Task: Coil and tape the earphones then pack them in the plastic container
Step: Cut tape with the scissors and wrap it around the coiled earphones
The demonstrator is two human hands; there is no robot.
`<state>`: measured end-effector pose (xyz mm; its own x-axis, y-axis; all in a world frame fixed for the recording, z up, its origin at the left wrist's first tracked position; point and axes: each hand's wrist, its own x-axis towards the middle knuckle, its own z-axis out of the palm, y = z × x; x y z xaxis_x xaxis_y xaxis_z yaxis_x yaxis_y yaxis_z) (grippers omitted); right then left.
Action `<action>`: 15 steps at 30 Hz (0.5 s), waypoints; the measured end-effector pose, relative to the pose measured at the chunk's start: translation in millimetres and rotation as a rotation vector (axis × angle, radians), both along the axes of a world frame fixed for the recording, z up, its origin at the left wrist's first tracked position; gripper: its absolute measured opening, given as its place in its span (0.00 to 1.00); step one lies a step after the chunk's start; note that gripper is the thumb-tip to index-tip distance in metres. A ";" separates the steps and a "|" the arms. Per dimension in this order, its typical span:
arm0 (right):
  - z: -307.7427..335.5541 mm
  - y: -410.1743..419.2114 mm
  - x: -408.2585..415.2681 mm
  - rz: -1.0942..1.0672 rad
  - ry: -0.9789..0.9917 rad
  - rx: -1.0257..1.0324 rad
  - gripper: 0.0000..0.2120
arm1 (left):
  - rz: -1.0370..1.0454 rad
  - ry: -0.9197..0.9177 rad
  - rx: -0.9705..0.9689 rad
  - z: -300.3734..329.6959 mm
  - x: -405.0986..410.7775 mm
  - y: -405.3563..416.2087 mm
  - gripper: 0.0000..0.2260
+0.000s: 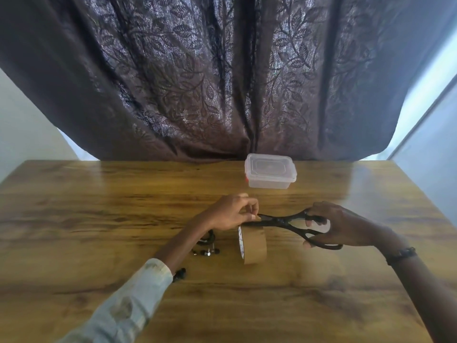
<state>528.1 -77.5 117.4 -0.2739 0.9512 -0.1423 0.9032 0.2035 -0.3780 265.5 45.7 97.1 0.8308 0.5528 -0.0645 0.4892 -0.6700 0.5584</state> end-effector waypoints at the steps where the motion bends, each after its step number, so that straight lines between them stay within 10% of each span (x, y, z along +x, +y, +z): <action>1: -0.6 0.4 0.3 0.003 0.007 0.007 0.17 | -0.002 0.001 -0.002 0.6 -0.2 -0.4 0.05; 15: -2.4 -1.2 2.7 0.028 0.045 0.121 0.19 | 0.049 -0.004 0.065 6.1 0.7 -10.6 0.03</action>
